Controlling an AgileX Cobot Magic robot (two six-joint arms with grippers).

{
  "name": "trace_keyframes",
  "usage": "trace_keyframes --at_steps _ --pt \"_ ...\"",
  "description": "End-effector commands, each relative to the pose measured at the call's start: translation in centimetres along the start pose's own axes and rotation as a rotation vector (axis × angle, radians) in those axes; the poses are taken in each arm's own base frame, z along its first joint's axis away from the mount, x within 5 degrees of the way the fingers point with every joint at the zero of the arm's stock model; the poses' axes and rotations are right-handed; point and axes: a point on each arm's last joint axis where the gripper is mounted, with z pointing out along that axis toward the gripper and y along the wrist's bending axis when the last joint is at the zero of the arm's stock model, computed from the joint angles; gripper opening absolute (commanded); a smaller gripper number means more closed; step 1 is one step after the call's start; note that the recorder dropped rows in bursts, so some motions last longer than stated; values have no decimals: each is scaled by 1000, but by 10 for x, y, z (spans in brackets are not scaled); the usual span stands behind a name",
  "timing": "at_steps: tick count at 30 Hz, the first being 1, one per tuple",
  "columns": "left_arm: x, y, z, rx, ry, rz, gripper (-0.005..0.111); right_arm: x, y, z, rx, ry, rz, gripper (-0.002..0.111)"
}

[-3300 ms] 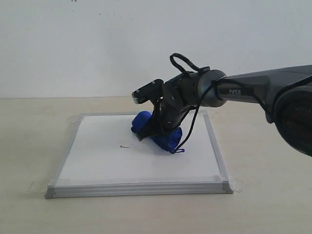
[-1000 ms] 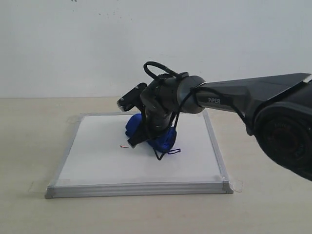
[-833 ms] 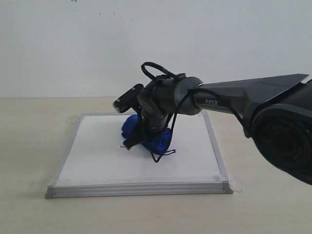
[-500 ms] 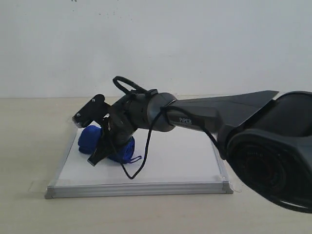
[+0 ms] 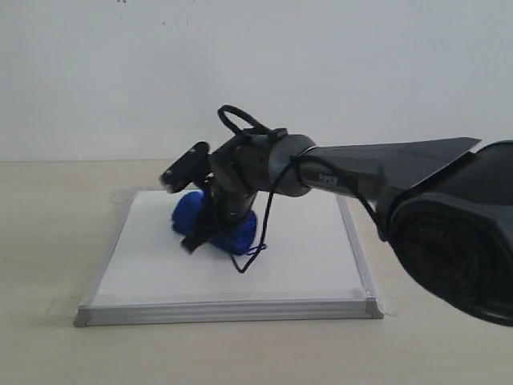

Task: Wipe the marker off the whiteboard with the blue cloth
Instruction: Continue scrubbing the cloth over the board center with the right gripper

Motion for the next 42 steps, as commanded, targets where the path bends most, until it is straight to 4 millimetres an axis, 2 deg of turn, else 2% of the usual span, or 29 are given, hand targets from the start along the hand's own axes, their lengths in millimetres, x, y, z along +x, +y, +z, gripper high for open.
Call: trace_keyframes --at_steps 1,2,4,5,7,10,13,15,17,18,19,21,26,29,32,36,39,42 --pt "0 0 0 -4 -6 -3 4 -6 55 3 -129 -10 -142 0" --pt "0 0 0 -4 -6 -3 4 -3 45 5 -80 17 -138 0" --pt "0 0 0 -4 -6 -3 4 10 5 7 116 107 -91 0" --pt "0 0 0 -4 -6 -3 4 20 -20 6 236 166 5 0" --pt "0 0 0 -4 -6 -3 4 31 -39 5 302 233 55 0" --pt "0 0 0 -4 -6 -3 4 28 -25 8 178 209 50 0" --pt "0 0 0 -4 -6 -3 4 17 8 9 -24 149 1 0" --pt "0 0 0 -4 -6 -3 4 11 34 6 -156 119 -90 0" --pt "0 0 0 -4 -6 -3 4 7 53 2 -246 101 -156 0" --pt "0 0 0 -4 -6 -3 4 5 55 -1 -255 95 -177 0" --pt "0 0 0 -4 -6 -3 4 4 56 -2 -251 92 -194 0" --pt "0 0 0 -4 -6 -3 4 6 47 -1 -175 117 -200 0" --pt "0 0 0 -4 -6 -3 4 24 -16 1 292 274 -116 0" --pt "0 0 0 -4 -6 -3 4 34 -34 -1 352 331 -63 0" --pt "0 0 0 -4 -6 -3 4 34 -30 2 281 320 -24 0" --pt "0 0 0 -4 -6 -3 4 26 4 6 -10 241 -20 0" --pt "0 0 0 -4 -6 -3 4 18 30 3 -214 187 -48 0" --pt "0 0 0 -4 -6 -3 4 14 42 -5 -345 160 -64 0"
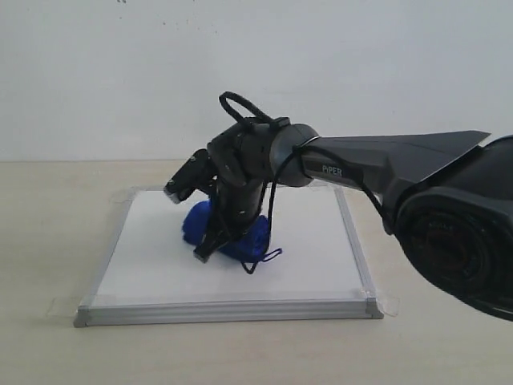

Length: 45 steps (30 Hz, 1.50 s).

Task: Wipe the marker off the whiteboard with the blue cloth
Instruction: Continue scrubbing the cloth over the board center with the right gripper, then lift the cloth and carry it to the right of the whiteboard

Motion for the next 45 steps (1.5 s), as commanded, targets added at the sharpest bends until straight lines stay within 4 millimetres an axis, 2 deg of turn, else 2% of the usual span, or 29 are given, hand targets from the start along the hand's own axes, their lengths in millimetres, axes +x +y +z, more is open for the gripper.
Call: trace_keyframes --at_steps 1,4,7,12,15,19,23,25,28,33,38,41,45 --pt "0 0 0 -4 -6 -3 4 -3 46 7 -309 -15 8 0" --pt "0 0 0 -4 -6 -3 4 -1 35 0 -262 1 22 0" --pt "0 0 0 -4 -6 -3 4 7 12 -3 -129 60 86 0" --pt "0 0 0 -4 -6 -3 4 35 -36 -3 191 246 197 0" --pt "0 0 0 -4 -6 -3 4 47 -49 -4 260 319 231 0" --pt "0 0 0 -4 -6 -3 4 53 -43 1 187 343 254 0" --pt "0 0 0 -4 -6 -3 4 43 -8 7 -104 274 195 0" --pt "0 0 0 -4 -6 -3 4 33 10 3 -248 213 160 0" --pt "0 0 0 -4 -6 -3 4 21 17 -12 -335 130 165 0" --pt "0 0 0 -4 -6 -3 4 10 1 -48 -276 50 207 0" --pt "0 0 0 -4 -6 -3 4 17 -23 -70 -115 21 303 0" --pt "0 0 0 -4 -6 -3 4 35 -34 -77 -61 7 354 0" --pt "0 0 0 -4 -6 -3 4 75 -58 -83 -11 7 469 0"
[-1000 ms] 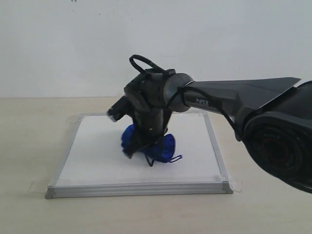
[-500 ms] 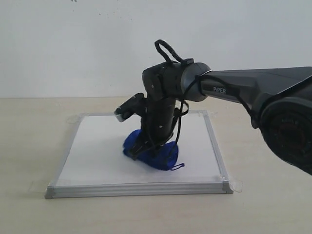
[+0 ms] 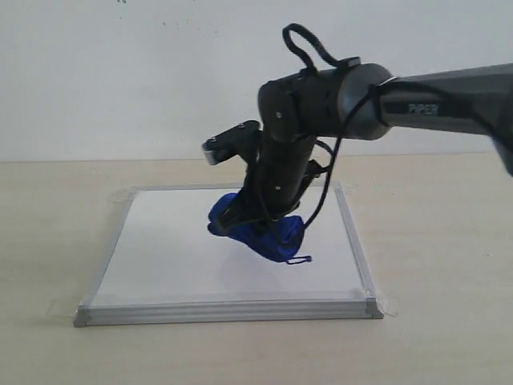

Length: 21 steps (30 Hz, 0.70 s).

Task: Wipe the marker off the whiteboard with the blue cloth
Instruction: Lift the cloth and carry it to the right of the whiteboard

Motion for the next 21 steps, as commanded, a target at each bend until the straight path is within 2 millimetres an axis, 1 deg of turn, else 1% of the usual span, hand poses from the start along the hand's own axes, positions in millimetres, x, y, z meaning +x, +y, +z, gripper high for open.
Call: trace_keyframes --at_steps 1,3,6,9,11,15,21 --pt "0 0 0 -4 -6 -3 4 32 -45 -14 81 -34 146 0" --pt "0 0 0 -4 -6 -3 4 51 -70 -19 129 -47 238 0" --pt "0 0 0 -4 -6 -3 4 78 -100 -23 171 -57 370 0" --pt "0 0 0 -4 -6 -3 4 98 -120 -23 191 -55 486 0" --pt "0 0 0 -4 -6 -3 4 103 -124 -20 198 -60 535 0" --pt "0 0 0 -4 -6 -3 4 103 -127 -12 228 -83 614 0" --pt "0 0 0 -4 -6 -3 4 110 -130 1 289 -34 663 0"
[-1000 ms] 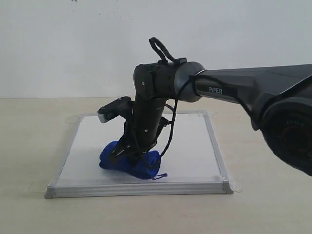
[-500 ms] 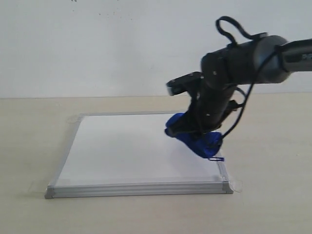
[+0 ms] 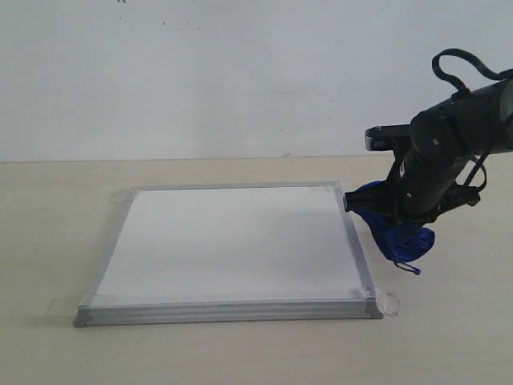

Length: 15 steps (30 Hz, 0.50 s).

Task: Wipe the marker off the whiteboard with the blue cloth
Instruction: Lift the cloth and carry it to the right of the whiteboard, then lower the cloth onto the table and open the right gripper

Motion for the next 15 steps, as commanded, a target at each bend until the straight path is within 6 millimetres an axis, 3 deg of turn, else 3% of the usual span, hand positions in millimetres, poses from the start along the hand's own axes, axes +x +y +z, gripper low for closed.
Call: trace_keyframes --at_steps 1,5,13,15 --pt "0 0 0 -4 -6 -3 4 5 -3 11 40 25 44 0" --pt "0 0 0 -4 -6 -3 4 8 0 27 26 26 69 0" --pt "0 0 0 -4 -6 -3 4 7 3 36 -2 -6 141 0" --pt "0 0 0 -4 -6 -3 4 7 4 36 -9 -16 149 6"
